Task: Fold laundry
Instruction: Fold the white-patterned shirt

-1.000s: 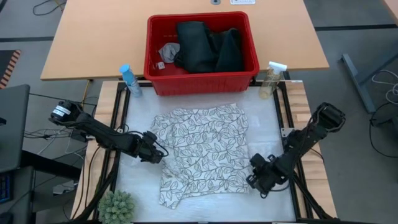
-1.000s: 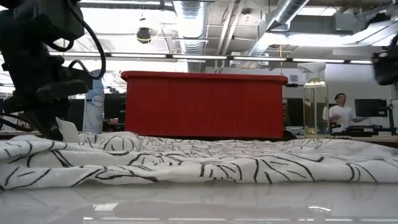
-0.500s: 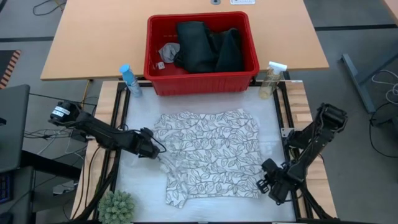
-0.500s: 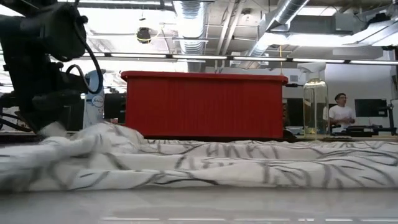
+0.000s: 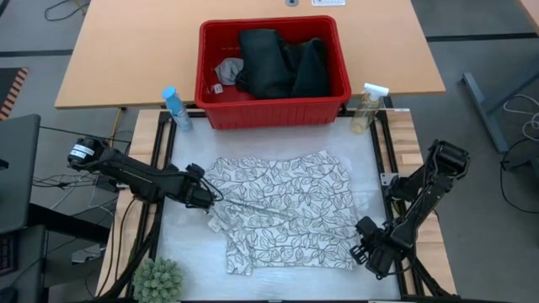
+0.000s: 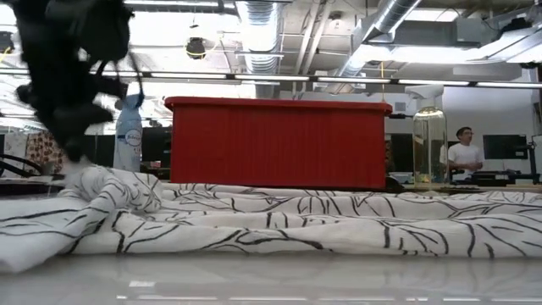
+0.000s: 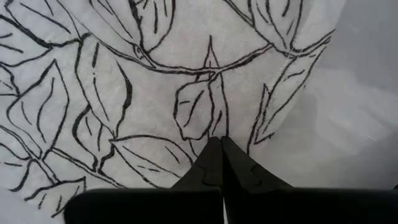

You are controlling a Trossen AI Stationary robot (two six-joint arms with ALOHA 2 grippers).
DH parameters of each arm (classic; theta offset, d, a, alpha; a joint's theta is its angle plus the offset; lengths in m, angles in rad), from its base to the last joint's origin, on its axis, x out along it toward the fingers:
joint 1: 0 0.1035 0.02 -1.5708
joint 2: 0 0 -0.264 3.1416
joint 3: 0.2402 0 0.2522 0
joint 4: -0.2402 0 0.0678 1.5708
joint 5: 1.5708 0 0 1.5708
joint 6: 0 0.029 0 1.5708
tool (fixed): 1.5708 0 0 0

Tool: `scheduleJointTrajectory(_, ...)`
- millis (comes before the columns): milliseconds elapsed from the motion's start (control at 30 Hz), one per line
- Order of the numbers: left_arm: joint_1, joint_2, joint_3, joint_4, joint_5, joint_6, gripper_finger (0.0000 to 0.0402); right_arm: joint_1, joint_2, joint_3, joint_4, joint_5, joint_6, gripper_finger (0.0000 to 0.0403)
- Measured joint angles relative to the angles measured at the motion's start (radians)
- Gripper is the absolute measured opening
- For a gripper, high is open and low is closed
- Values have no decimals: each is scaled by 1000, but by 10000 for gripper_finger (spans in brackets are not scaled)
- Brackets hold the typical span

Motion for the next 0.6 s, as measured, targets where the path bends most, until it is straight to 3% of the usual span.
scheduleJointTrajectory(200, -15, -1, 190, -1, 13, 166, 0, 0, 0, 0, 0, 3, -33, 16)
scheduleJointTrajectory(333, 3, -10, 223, -4, 56, 147, 0, 0, 0, 0, 0, 3, -67, 16)
scheduleJointTrajectory(467, -45, -45, 212, 438, 198, 233, 0, 0, 0, 0, 0, 6, -70, 16)
scheduleJointTrajectory(600, -134, -10, 210, 668, 218, 315, 0, 0, 0, 0, -1, 14, -71, 16)
